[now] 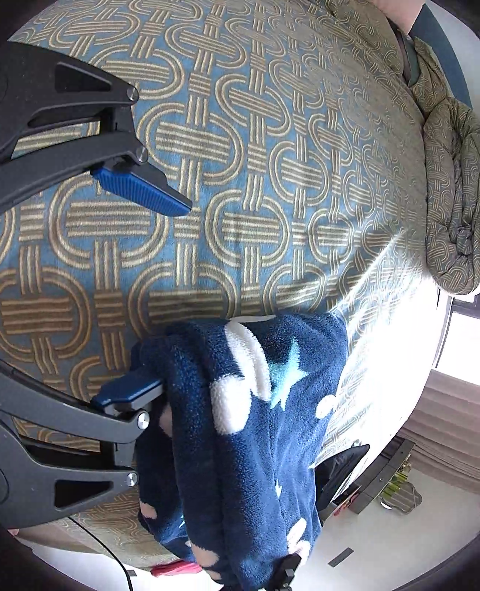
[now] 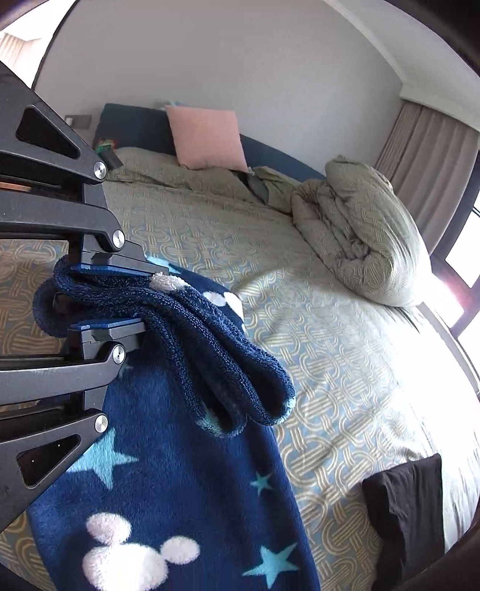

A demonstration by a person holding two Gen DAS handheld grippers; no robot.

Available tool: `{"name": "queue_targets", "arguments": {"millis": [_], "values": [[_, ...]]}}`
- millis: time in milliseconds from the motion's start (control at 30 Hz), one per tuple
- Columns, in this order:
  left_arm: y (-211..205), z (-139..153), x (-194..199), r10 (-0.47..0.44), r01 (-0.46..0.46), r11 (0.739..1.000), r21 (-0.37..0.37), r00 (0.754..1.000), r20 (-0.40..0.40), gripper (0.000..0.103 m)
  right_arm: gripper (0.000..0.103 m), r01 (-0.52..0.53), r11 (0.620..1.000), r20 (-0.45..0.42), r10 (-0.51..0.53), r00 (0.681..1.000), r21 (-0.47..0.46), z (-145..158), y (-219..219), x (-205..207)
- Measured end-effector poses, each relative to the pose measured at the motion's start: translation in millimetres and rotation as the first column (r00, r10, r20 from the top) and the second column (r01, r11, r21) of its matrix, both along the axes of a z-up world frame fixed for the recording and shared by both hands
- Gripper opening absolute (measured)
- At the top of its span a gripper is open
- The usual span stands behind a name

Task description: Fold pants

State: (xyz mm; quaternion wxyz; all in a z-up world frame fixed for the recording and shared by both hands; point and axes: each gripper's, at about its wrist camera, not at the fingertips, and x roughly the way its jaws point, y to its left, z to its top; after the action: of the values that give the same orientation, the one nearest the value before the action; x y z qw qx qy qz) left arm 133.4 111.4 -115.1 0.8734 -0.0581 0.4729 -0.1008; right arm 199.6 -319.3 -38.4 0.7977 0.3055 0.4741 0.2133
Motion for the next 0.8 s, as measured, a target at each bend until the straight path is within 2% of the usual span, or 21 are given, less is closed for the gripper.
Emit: {"name": "queue_targets", "arguments": {"millis": [100,167,200,300,400,467,600,667,767,800], "values": [[-7.3,0.9,-2.6,-0.04,0.039,0.999,-0.037,0.999,-0.012,0.079,0.018,0.008,0.986,0.028,-0.004,1.0,-0.165,-7.8,-3.3,-0.5],[-12.9,2.6,-6.3,-0.076,0.076,0.996,-0.042,0.997,-0.015,0.078,0.018,0.017,0.961,-0.019,-0.023,1.0,-0.275,-25.8,-5.6,3.1],[-16.1,4.2,-9.5,-0.093,0.093,0.995,-0.044,0.996,-0.015,0.078,0.018,0.018,0.954,-0.059,-0.037,0.998,-0.3,-38.0,-8.6,5.3],[-18.6,6.0,-14.9,-0.125,0.123,0.991,-0.061,0.992,-0.019,0.078,0.018,0.025,0.955,-0.141,-0.07,0.988,-0.297,-68.9,-21.6,8.4],[-16.3,5.8,-16.0,-0.131,0.129,0.99,-0.061,0.991,-0.031,0.078,0.019,0.039,0.963,-0.152,-0.082,0.985,-0.265,-80.3,-29.6,7.3],[-14.8,6.8,-16.3,-0.129,0.127,0.99,-0.058,0.991,-0.033,0.078,0.019,0.038,0.959,-0.124,-0.075,0.989,-0.279,-74.9,-27.9,6.7],[-9.8,10.7,-15.2,-0.121,0.118,0.989,-0.086,0.992,-0.028,0.078,0.019,0.027,0.933,-0.003,-0.03,1.0,-0.36,-44.4,-15.7,2.7],[-6.4,16.4,-15.2,-0.116,0.113,0.987,-0.111,0.993,-0.018,0.078,0.02,0.02,0.931,0.015,-0.016,1.0,-0.365,-39.4,-14.5,4.0],[-3.3,31.6,-14.9,-0.113,0.112,0.98,-0.162,0.994,0.002,0.078,0.028,0.001,0.921,-0.07,-0.031,0.997,-0.389,-58.2,-19.6,10.3],[-4.5,37.5,-14.5,-0.117,0.118,0.979,-0.164,0.993,0.014,0.078,0.035,-0.003,0.914,-0.109,-0.045,0.993,-0.405,-67.5,-22.9,11.4]]}}
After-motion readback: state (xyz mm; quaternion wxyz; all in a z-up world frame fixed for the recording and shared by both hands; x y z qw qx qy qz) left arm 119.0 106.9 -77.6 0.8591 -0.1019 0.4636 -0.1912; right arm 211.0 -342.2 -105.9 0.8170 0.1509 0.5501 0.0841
